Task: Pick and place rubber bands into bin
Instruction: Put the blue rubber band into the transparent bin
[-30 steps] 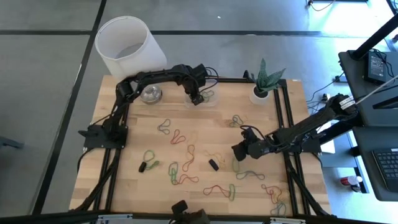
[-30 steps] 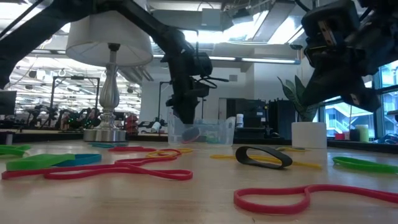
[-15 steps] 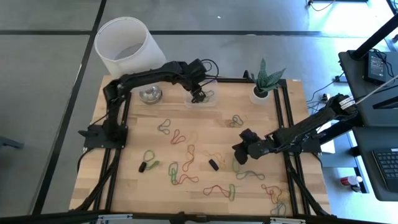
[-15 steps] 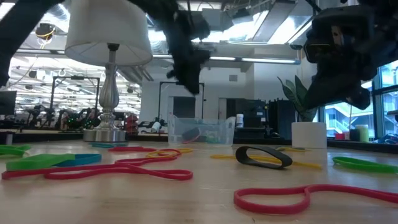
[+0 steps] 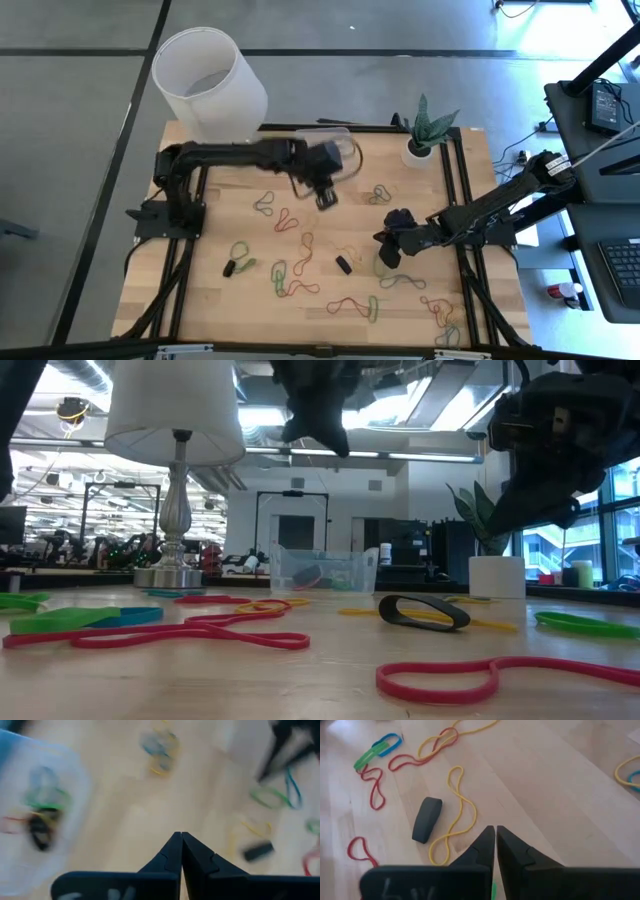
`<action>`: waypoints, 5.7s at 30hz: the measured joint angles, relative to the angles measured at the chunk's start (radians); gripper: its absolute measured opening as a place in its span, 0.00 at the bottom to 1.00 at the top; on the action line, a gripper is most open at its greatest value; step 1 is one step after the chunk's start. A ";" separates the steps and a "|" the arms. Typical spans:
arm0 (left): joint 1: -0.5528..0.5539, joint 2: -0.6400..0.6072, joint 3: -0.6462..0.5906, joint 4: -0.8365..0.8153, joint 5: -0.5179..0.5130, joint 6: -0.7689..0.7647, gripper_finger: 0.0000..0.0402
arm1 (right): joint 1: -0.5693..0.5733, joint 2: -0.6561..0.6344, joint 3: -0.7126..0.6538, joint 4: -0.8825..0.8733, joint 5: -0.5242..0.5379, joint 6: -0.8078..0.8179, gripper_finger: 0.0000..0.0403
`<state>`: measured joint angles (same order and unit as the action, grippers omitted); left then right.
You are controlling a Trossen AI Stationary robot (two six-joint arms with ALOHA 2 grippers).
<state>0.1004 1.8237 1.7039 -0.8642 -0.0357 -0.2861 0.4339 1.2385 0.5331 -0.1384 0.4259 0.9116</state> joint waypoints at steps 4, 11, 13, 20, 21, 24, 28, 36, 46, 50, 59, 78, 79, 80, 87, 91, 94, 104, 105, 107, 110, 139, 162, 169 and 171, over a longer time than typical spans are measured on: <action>-0.111 0.001 -0.095 0.049 0.000 -0.077 0.00 | 0.000 0.000 0.000 0.009 0.000 -0.002 0.06; -0.254 0.002 -0.269 0.212 0.000 -0.178 0.00 | 0.000 0.000 0.000 0.044 -0.027 -0.014 0.06; -0.283 -0.004 -0.314 0.253 0.001 -0.195 0.00 | 0.000 0.000 0.000 0.059 -0.064 -0.031 0.05; -0.332 -0.080 -0.458 0.338 -0.011 -0.243 0.00 | 0.017 0.000 0.091 -0.049 -0.107 -0.034 0.01; -0.337 -0.102 -0.484 0.350 -0.022 -0.243 0.00 | 0.023 0.000 0.114 -0.086 -0.107 -0.034 0.01; -0.344 -0.186 -0.570 0.407 -0.047 -0.237 0.00 | 0.038 0.000 0.199 -0.232 -0.107 -0.030 0.01; -0.343 -0.316 -0.686 0.450 -0.052 -0.209 0.00 | 0.059 0.005 0.305 -0.423 -0.107 0.035 0.01; -0.329 -0.575 -0.870 0.453 -0.054 -0.148 0.00 | 0.106 0.052 0.479 -0.715 -0.184 0.269 0.00; -0.325 -0.796 -1.017 0.434 -0.050 -0.065 0.00 | 0.121 0.210 0.517 -0.754 -0.243 0.624 0.00; -0.320 -0.869 -1.057 0.412 -0.035 -0.038 0.00 | 0.121 0.289 0.517 -0.743 -0.283 0.711 0.00; -0.313 -0.992 -1.120 0.412 0.001 0.021 0.00 | 0.123 0.394 0.516 -0.684 -0.375 0.828 0.00; -0.358 -1.078 -1.126 0.354 0.003 -0.013 0.00 | 0.185 0.403 0.471 -0.718 -0.486 0.835 0.21; -0.363 -1.078 -1.126 0.355 0.002 -0.015 0.00 | 0.186 0.403 0.461 -0.717 -0.491 0.838 0.23; -0.369 -1.078 -1.126 0.354 0.003 -0.018 0.00 | 0.187 0.403 0.453 -0.718 -0.492 0.838 0.25; -0.405 -1.078 -1.126 0.355 0.003 -0.064 0.00 | 0.188 0.403 0.387 -0.671 -0.507 0.798 0.37; -0.427 -1.078 -1.126 0.356 0.003 -0.075 0.00 | 0.188 0.403 0.363 -0.649 -0.528 0.711 0.37; -0.437 -1.078 -1.126 0.356 0.003 -0.093 0.01 | 0.188 0.403 0.353 -0.644 -0.528 0.653 0.34; -0.448 -1.078 -1.126 0.353 0.002 -0.112 0.01 | 0.198 0.397 0.274 -0.517 -0.532 0.665 0.12; -0.448 -1.078 -1.126 0.351 0.002 -0.112 0.00 | 0.198 0.397 0.278 -0.526 -0.533 0.674 0.08; -0.448 -1.078 -1.126 0.351 0.002 -0.112 0.00 | 0.198 0.402 0.304 -0.555 -0.532 0.673 0.02; -0.448 -1.078 -1.126 0.352 0.002 -0.112 0.01 | 0.198 0.404 0.367 -0.602 -0.526 0.661 0.03; -0.305 -1.097 -1.126 0.429 -0.078 -0.112 0.00 | -0.534 0.231 0.776 -0.513 -0.167 -0.324 0.00; -0.128 -1.128 -1.125 0.420 -0.114 -0.112 0.01 | -0.894 0.773 1.027 -0.070 -0.531 -0.739 0.00; -0.129 -1.128 -1.125 0.420 -0.131 -0.123 0.00 | -0.910 0.935 1.200 -0.254 -0.523 -0.806 0.00; -0.129 -1.128 -1.125 0.420 -0.131 -0.123 0.01 | -0.910 0.960 1.214 -0.243 -0.521 -0.819 0.00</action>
<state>-0.0288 0.6961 0.5789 -0.4446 -0.1669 -0.4088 -0.4761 2.1983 1.7471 -0.3811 -0.0954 0.0926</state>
